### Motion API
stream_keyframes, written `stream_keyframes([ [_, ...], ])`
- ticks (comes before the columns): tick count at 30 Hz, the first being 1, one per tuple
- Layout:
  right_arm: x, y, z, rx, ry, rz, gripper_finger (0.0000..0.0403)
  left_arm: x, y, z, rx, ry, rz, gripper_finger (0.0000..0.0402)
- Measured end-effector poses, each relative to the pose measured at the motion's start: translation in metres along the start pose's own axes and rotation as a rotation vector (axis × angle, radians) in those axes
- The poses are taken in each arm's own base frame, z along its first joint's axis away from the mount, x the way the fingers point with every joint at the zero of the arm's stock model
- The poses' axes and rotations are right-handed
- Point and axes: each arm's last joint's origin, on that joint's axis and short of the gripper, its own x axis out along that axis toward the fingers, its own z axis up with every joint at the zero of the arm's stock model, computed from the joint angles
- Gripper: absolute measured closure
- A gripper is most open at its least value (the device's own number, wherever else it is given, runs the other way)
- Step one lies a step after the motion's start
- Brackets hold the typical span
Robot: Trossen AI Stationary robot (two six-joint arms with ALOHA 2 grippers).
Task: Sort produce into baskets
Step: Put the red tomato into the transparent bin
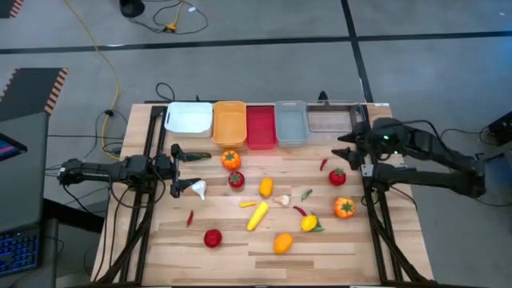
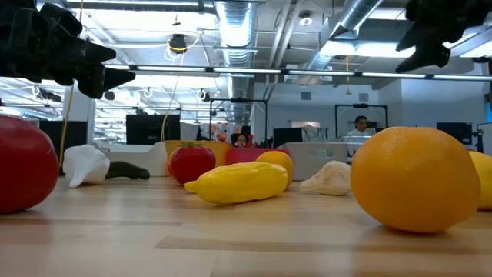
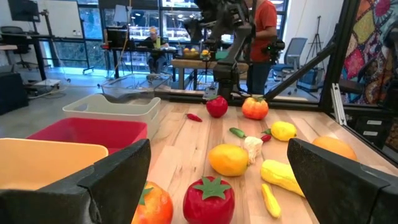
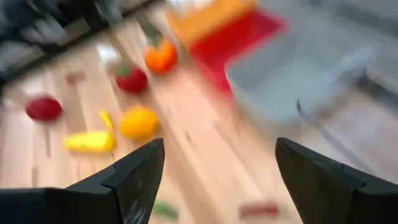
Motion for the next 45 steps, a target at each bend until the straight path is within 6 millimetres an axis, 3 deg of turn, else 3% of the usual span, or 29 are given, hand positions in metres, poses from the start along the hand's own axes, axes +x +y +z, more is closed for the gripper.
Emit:
stream_keyframes([
  [8, 0.036, 0.003, 0.008, 0.141, 0.395, -0.154, 0.007, 0.0, 0.0, 0.0, 0.0, 0.0, 0.0, 0.0036],
  [18, 0.083, -0.001, -0.006, 0.321, 0.8, -0.399, 0.0071, 0.0, 0.0, 0.0, 0.0, 0.0, -0.001, 0.0036],
  [38, 0.139, 0.03, -0.033, 0.316, 1.047, -0.53, 0.0071, 0.0, 0.0, 0.0, 0.0, 0.0, -0.001, 0.0036],
  [45, 0.156, 0.029, -0.047, 0.292, 1.102, -0.583, 0.0071, 0.0, 0.0, 0.0, 0.0, 0.0, -0.001, 0.0036],
])
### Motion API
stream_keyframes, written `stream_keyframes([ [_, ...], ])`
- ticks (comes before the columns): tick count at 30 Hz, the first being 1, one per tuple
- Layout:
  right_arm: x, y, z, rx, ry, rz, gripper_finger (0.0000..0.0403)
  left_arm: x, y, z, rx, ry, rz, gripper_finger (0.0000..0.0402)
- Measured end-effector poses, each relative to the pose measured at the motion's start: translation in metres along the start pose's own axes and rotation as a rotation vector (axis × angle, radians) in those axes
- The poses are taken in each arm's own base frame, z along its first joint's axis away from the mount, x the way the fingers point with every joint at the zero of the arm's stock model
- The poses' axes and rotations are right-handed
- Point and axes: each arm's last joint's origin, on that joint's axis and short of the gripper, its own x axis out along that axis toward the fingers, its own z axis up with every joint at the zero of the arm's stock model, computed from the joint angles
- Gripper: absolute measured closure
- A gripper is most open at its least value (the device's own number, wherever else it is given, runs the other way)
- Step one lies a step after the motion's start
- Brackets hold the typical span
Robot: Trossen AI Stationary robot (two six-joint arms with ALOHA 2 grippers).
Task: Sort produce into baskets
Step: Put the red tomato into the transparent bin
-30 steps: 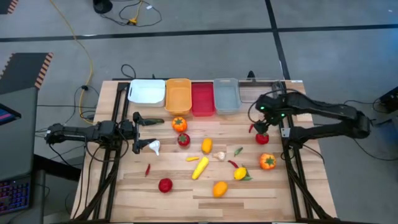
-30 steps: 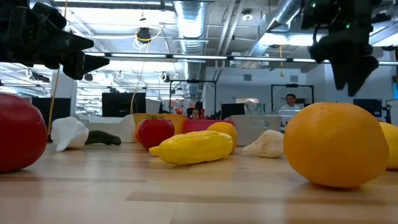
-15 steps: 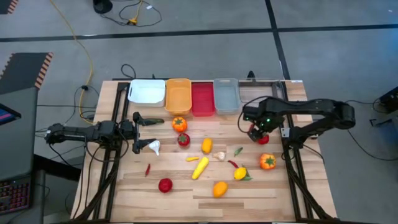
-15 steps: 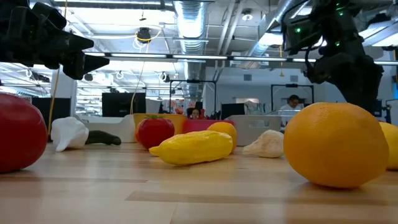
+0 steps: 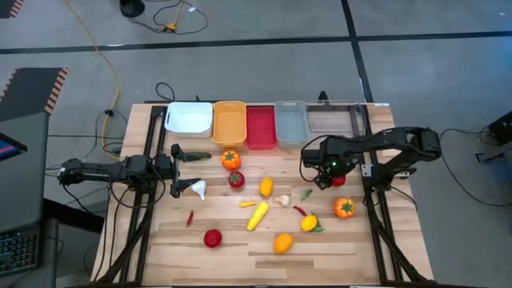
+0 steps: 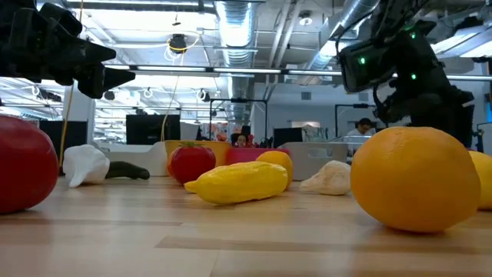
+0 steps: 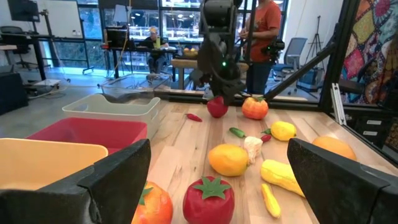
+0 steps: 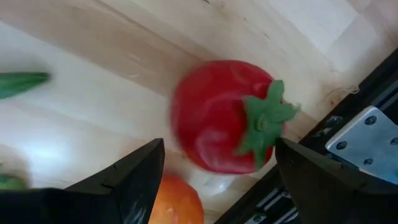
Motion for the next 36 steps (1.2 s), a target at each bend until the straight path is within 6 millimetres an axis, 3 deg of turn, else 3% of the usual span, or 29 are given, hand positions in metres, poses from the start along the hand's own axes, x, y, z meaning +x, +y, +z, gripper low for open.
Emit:
stream_keyframes([
  [10, 0.021, 0.01, 0.004, -0.021, 0.024, -0.067, 0.0077, 0.0, 0.0, 0.0, 0.0, 0.0, 0.0, 0.0036],
  [27, 0.02, 0.01, 0.002, -0.032, 0.004, -0.072, 0.011, 0.0, 0.0, 0.0, 0.0, 0.0, 0.001, 0.0036],
  [36, 0.006, 0.004, -0.001, -0.017, -0.116, -0.022, 0.0111, 0.0, 0.0, 0.0, 0.0, 0.0, 0.001, 0.0036],
])
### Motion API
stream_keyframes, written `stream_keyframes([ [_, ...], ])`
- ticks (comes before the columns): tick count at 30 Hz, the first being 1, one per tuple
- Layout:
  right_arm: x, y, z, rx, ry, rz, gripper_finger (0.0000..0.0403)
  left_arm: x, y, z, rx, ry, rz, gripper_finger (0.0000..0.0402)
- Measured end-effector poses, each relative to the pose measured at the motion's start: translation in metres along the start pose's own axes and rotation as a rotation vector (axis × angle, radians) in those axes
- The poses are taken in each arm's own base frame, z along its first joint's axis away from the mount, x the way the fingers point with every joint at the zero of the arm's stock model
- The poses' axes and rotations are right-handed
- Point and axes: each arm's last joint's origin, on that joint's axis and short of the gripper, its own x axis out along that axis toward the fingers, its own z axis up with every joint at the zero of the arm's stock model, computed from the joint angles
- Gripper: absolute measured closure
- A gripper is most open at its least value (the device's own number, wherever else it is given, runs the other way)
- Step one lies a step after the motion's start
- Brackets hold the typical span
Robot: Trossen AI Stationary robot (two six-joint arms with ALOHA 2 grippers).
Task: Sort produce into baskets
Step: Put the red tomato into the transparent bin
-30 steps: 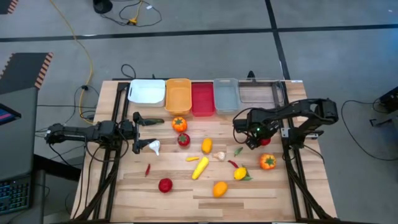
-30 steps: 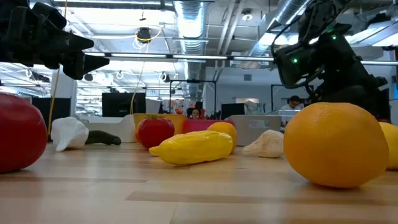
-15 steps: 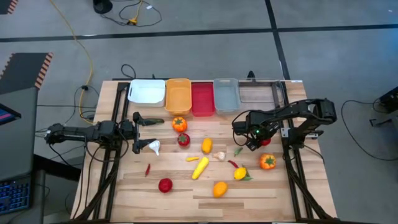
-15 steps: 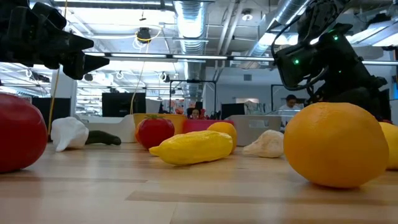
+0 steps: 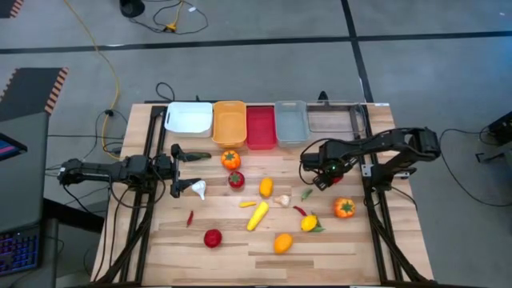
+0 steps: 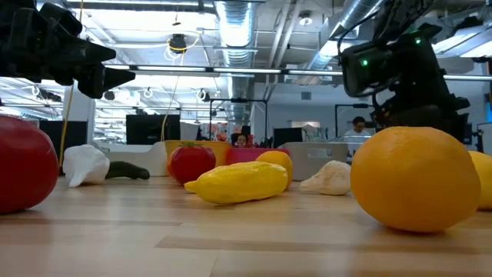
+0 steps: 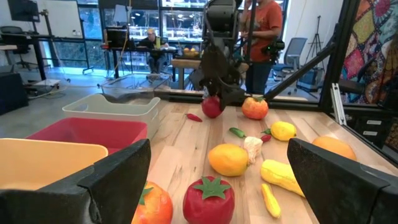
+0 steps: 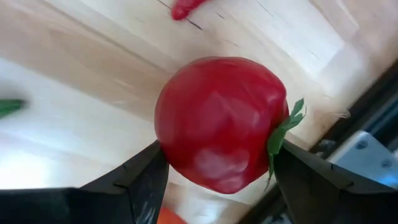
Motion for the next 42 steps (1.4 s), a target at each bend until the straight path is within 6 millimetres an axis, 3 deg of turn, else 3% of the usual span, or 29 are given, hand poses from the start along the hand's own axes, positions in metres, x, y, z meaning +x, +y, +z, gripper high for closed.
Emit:
stream_keyframes([
  [7, -0.017, -0.009, -0.007, 0.007, -0.087, 0.103, 0.0111, 0.0, 0.0, 0.0, 0.0, 0.0, 0.0, 0.0036],
  [12, -0.041, -0.021, -0.011, 0.014, -0.183, 0.202, 0.0111, 0.0, 0.0, 0.0, 0.0, 0.0, -0.001, 0.0036],
  [17, -0.07, -0.042, -0.012, 0.084, -0.356, 0.253, 0.0111, 0.0, 0.0, 0.0, 0.0, 0.0, -0.001, 0.0036],
  [23, -0.091, -0.073, -0.006, 0.242, -0.579, 0.171, 0.0111, 0.0, 0.0, 0.0, 0.0, 0.0, 0.0, 0.0036],
  [29, -0.096, -0.098, 0.018, 0.33, -0.708, 0.14, 0.0111, 0.0, 0.0, 0.0, 0.0, 0.0, 0.0, 0.0036],
  [34, -0.095, -0.116, 0.053, 0.38, -0.792, 0.115, 0.0111, 0.0, 0.0, 0.0, 0.0, 0.0, 0.0, 0.0036],
  [42, -0.065, -0.124, 0.103, 0.371, -0.684, 0.139, 0.0111, 0.0, 0.0, 0.0, 0.0, 0.0, 0.0, 0.0036],
])
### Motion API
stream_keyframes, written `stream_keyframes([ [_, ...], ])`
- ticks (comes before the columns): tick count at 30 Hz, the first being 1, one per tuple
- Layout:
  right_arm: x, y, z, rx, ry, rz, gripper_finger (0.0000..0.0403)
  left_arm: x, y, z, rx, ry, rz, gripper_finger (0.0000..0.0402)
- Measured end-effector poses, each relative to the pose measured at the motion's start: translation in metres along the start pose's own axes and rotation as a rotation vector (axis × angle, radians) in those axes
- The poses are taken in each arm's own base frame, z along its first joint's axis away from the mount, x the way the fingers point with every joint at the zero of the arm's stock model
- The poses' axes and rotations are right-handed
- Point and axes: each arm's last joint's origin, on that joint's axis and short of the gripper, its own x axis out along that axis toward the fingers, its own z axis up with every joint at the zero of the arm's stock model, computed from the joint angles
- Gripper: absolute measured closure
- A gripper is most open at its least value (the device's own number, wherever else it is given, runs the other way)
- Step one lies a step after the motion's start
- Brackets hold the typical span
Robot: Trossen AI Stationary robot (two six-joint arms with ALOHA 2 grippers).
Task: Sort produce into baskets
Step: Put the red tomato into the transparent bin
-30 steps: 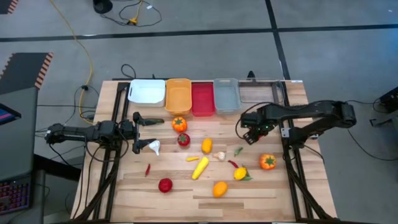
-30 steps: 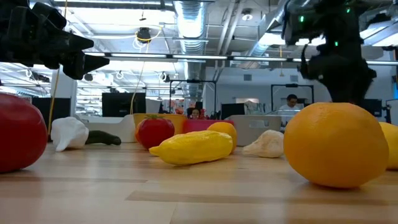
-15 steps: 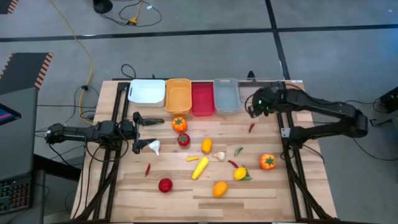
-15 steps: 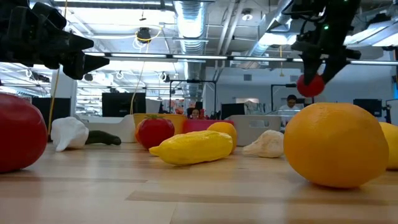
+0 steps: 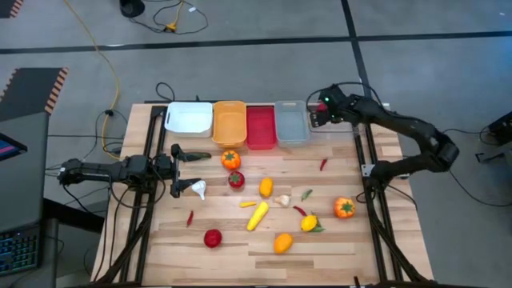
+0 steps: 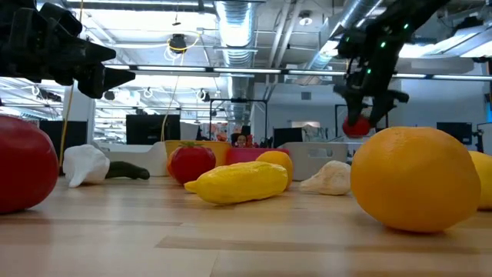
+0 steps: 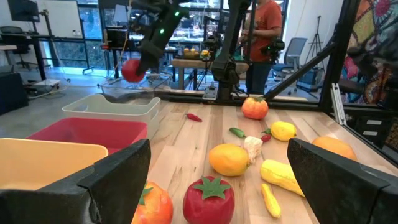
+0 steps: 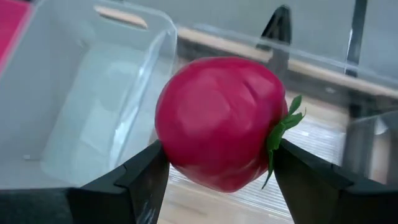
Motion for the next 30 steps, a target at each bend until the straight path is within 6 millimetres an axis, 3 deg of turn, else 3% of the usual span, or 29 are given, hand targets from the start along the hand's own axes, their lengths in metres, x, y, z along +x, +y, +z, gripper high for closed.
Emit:
stream_keyframes([
  [6, 0.028, 0.002, -0.001, -0.013, 0.088, -0.052, 0.0111, 0.0, 0.0, 0.0, 0.0, 0.0, -0.001, 0.0036],
  [14, 0.044, 0.004, -0.004, -0.025, 0.141, -0.08, 0.0111, 0.0, 0.0, 0.0, 0.0, 0.0, 0.0, 0.0036],
  [30, 0.048, 0.005, -0.006, -0.027, 0.168, -0.067, 0.0105, 0.0, 0.0, 0.0, 0.0, 0.0, 0.0, 0.0036],
])
